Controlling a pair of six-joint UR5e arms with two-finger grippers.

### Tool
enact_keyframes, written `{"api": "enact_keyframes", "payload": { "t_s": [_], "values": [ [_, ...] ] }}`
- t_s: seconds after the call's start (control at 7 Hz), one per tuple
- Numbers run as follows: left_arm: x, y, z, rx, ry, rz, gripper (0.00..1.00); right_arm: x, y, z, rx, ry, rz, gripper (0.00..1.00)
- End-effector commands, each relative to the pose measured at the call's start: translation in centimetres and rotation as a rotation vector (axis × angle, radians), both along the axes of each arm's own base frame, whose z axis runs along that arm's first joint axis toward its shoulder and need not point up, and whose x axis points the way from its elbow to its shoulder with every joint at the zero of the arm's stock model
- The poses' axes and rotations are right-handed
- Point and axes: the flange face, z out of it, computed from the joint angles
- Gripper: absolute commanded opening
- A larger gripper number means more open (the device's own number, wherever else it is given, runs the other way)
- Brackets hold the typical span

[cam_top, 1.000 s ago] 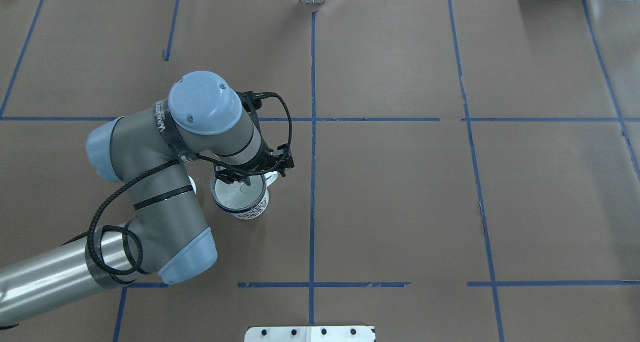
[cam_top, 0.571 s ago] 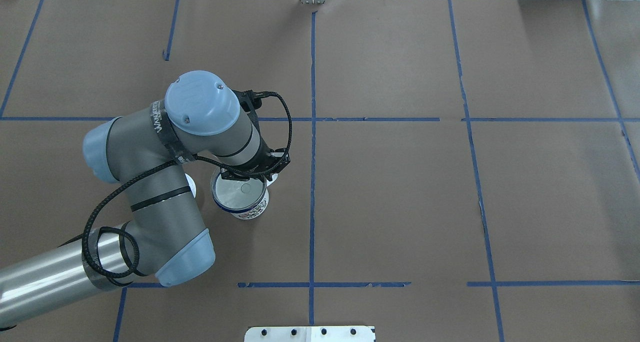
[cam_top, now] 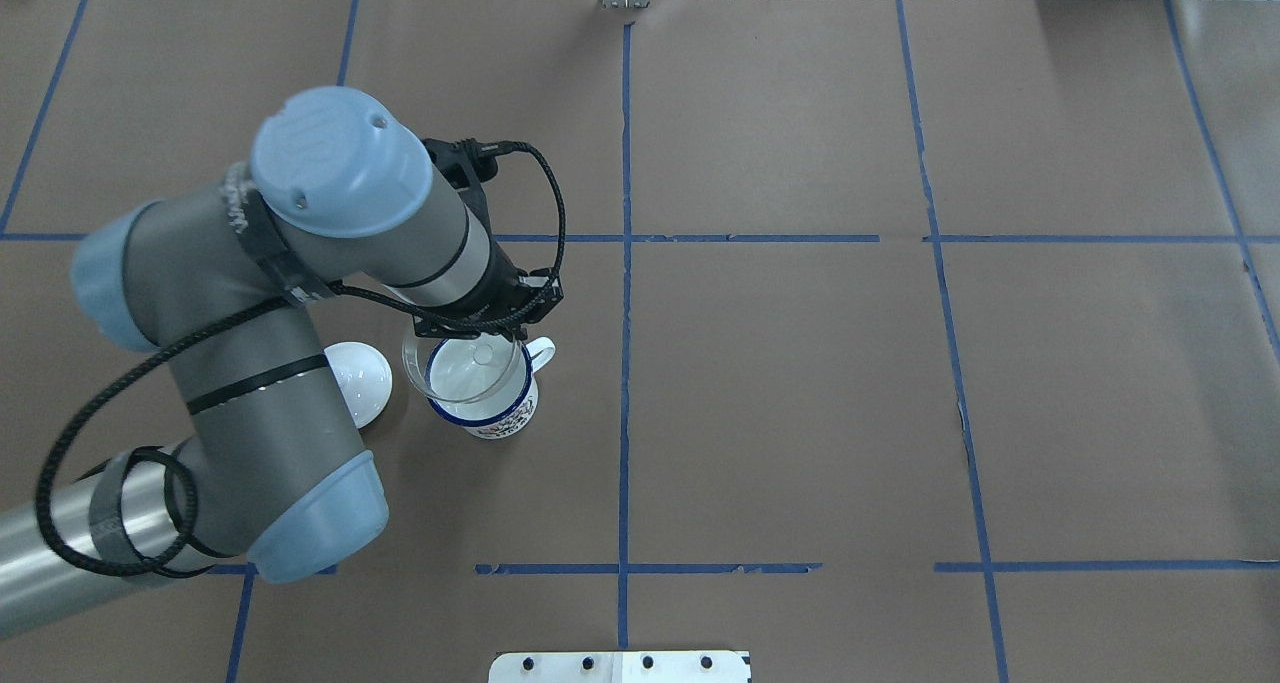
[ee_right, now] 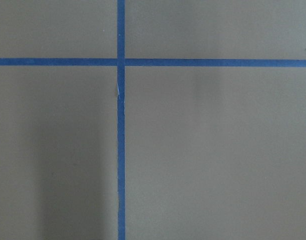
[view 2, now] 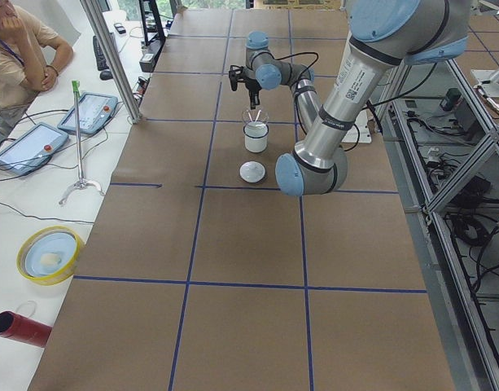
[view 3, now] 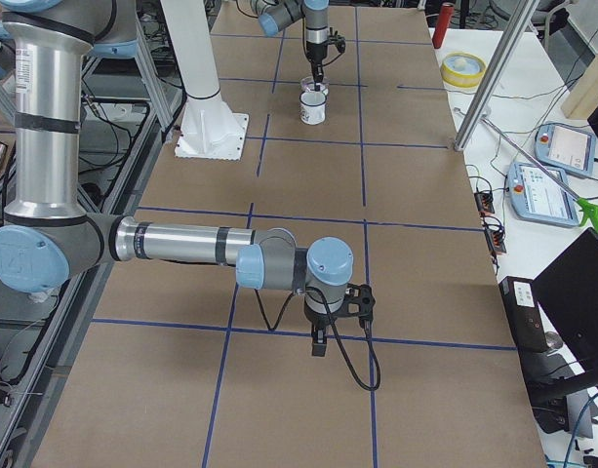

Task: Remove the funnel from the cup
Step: 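Lift the glass funnel straight up out of the white mug with the left gripper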

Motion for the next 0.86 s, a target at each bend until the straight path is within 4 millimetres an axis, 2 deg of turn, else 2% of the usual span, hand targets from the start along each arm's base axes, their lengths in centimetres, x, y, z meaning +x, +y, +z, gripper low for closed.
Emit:
{"api": "enact_keyframes", "payload": {
  "t_s": [0.0,0.14,0.29,0.43,0.57,0.71],
  "values": [
    [-8.0,-1.8,-3.1,0.025,0.041,-0.115,0.0,0.0,0.0,0.0,0.0,0.0,0.0,1.0],
    [-9.0,-2.8,-3.2,-0.013,0.046,-0.238,0.0,0.0,0.0,0.0,0.0,0.0,0.0,1.0],
    [-9.6,-4.2,-3.6,-0.026,0.134,-0.445,0.0,0.0,0.0,0.0,0.0,0.0,0.0,1.0],
    [-9.0,-5.8,-2.3,-0.077,0.207,-0.577,0.0,0.0,0.0,0.0,0.0,0.0,0.0,1.0],
    [-7.5,-8.6,-0.7,-0.131,0.296,-0.754,0.0,0.0,0.0,0.0,0.0,0.0,0.0,1.0],
    [-5.8,-11.1,2.9,-0.164,0.352,-0.858,0.0,0.0,0.0,0.0,0.0,0.0,0.0,1.0]
  ]
}}
